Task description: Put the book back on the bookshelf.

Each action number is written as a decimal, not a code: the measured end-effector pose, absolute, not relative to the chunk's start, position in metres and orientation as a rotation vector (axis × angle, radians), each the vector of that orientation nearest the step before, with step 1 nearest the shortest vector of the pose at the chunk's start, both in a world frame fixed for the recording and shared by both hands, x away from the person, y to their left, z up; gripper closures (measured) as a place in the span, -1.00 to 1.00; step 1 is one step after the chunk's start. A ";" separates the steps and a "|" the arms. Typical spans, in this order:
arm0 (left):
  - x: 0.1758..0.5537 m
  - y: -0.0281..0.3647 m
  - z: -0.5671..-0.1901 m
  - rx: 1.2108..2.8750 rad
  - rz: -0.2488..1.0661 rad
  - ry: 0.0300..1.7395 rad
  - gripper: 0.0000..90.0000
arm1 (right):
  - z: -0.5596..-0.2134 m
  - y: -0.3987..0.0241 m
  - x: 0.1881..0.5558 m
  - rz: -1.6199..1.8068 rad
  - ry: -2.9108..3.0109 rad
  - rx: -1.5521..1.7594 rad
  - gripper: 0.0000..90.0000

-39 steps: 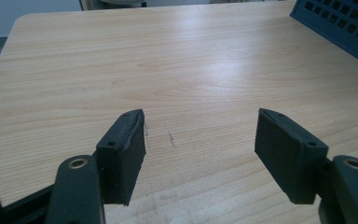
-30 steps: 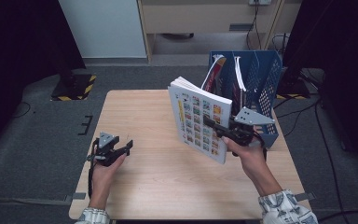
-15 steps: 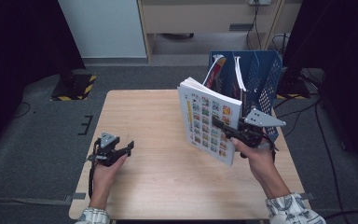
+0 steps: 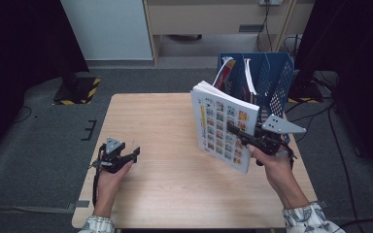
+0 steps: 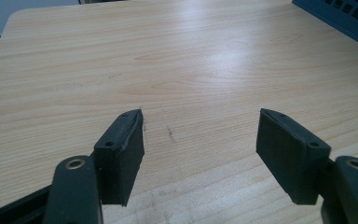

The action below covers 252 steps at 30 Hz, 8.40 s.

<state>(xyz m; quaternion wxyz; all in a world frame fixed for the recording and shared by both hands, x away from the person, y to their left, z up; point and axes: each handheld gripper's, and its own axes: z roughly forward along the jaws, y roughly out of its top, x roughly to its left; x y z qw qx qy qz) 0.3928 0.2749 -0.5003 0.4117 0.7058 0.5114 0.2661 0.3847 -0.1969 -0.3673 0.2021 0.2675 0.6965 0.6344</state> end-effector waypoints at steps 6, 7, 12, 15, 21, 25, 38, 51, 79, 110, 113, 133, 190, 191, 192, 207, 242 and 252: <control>0.393 0.275 -0.500 1.778 0.671 1.284 -0.29 | -0.367 -0.205 0.384 1.786 1.929 0.770 0.64; 0.393 0.275 -0.500 1.778 0.672 1.284 -0.29 | -0.367 -0.205 0.384 1.784 1.928 0.772 0.64; 0.393 0.275 -0.500 1.775 0.672 1.287 -0.29 | -0.367 -0.211 0.382 1.777 1.922 0.775 0.64; 0.393 0.275 -0.500 1.776 0.673 1.287 -0.29 | -0.366 -0.213 0.381 1.779 1.917 0.777 0.64; 0.393 0.275 -0.500 1.774 0.675 1.285 -0.29 | -0.365 -0.217 0.379 1.778 1.915 0.780 0.64; 0.393 0.275 -0.500 1.776 0.673 1.286 -0.29 | -0.365 -0.220 0.378 1.781 1.911 0.779 0.64; 0.393 0.275 -0.501 1.781 0.678 1.283 -0.28 | -0.362 -0.235 0.374 1.770 1.908 0.798 0.64; 0.394 0.274 -0.501 1.785 0.681 1.284 -0.28 | -0.363 -0.253 0.365 1.769 1.885 0.822 0.64; 0.394 0.273 -0.502 1.789 0.681 1.284 -0.28 | -0.361 -0.275 0.364 1.751 1.836 0.877 0.64; 0.395 0.272 -0.503 1.805 0.687 1.285 -0.29 | -0.348 -0.304 0.352 1.712 1.785 0.910 0.64; 0.396 0.271 -0.504 1.814 0.686 1.285 -0.29 | -0.346 -0.307 0.351 1.710 1.774 0.915 0.64; 0.398 0.268 -0.508 1.852 0.692 1.290 -0.33 | -0.339 -0.323 0.346 1.698 1.728 0.935 0.64; 0.396 0.271 -0.505 1.823 0.709 1.293 -0.31 | -0.316 -0.340 0.425 1.432 1.538 1.141 0.64; 0.396 0.271 -0.505 1.824 0.709 1.292 -0.31 | -0.316 -0.340 0.428 1.417 1.536 1.149 0.64; 0.396 0.271 -0.505 1.825 0.709 1.293 -0.31 | -0.316 -0.339 0.430 1.405 1.536 1.150 0.64; 0.395 0.272 -0.503 1.808 0.713 1.287 -0.31 | -0.323 -0.340 0.461 1.336 1.499 1.219 0.64; 0.393 0.276 -0.500 1.788 0.719 1.294 -0.30 | -0.344 -0.327 0.506 1.342 1.484 1.274 0.64; 0.392 0.276 -0.500 1.782 0.713 1.289 -0.29 | -0.351 -0.323 0.509 1.356 1.464 1.275 0.64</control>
